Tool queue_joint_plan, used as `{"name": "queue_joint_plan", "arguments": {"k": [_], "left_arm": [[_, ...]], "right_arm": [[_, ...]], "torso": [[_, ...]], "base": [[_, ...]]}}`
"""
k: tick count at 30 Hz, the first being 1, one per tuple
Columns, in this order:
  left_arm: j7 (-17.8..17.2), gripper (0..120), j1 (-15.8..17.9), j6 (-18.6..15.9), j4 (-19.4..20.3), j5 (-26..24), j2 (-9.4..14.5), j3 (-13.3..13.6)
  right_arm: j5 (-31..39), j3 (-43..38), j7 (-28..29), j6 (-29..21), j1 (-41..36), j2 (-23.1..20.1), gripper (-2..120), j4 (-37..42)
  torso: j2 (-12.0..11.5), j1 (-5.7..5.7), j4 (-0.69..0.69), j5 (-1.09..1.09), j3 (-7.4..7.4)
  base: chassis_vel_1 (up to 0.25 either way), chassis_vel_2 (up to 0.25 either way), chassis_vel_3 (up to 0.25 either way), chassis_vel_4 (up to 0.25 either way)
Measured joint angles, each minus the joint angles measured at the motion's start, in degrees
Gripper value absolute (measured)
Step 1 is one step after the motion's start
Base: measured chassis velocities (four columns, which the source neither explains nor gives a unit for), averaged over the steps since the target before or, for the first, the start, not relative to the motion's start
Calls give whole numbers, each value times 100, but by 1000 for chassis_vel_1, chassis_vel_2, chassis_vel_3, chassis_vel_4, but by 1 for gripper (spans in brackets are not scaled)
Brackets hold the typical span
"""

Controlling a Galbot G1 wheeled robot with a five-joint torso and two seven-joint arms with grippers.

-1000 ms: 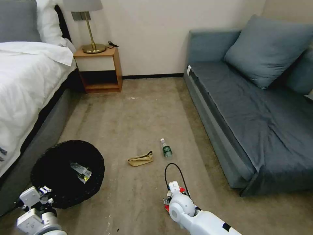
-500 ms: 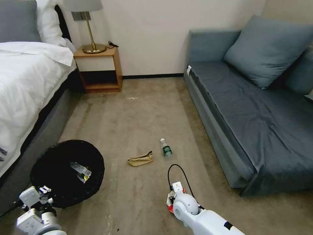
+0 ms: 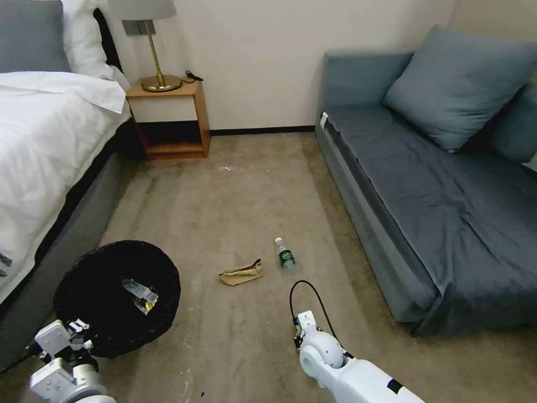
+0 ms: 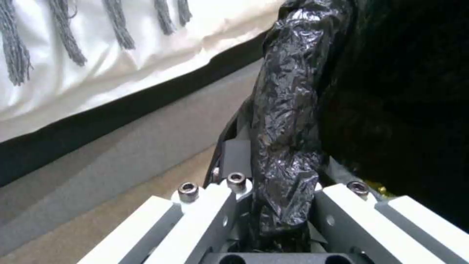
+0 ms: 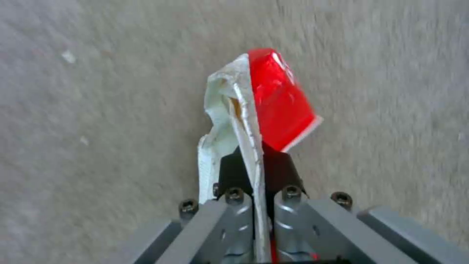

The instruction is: Pick up the trash bin, then pick up the garbage on the floor and place it into the trash bin.

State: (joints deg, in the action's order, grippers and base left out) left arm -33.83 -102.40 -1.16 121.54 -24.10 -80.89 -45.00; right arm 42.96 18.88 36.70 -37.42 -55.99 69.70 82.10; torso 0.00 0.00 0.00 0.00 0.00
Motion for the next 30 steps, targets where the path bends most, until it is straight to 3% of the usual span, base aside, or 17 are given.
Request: {"name": "queue_joint_plan", "arguments": {"k": [8, 15, 20, 27, 30], "left_arm": [[0, 3, -3, -4, 9, 7, -12, 1], [0, 3, 29, -3, -66, 20, -30, 8], [1, 3, 33, -2, -81, 12, -31, -4], [0, 3, 31, 6, -95, -9, -19, -33], [0, 3, 36, 7, -84, -16, -41, -27]], "right_arm": [[-242, 127, -324, 408, 323, 35, 1, 244], [-718, 353, -1093, 1626, 947, 266, 1, 104], [-641, 577, -1577, 2218, 1357, 506, 1, 186], [-420, 875, -1870, 2432, 1602, 577, 1, 382], [-172, 1336, -2185, 2786, 1897, 743, 1, 560]], "torso": [[0, 0, 0, 0, 0], [0, 0, 0, -1, 0], [0, 0, 1, -1, 0], [0, 1, 1, -2, 0], [0, 0, 1, -2, 0]], "base": [[0, 0, 0, 0], [0, 0, 0, 0], [0, 0, 0, 0], [0, 0, 0, 0], [0, 0, 0, 0]]}}
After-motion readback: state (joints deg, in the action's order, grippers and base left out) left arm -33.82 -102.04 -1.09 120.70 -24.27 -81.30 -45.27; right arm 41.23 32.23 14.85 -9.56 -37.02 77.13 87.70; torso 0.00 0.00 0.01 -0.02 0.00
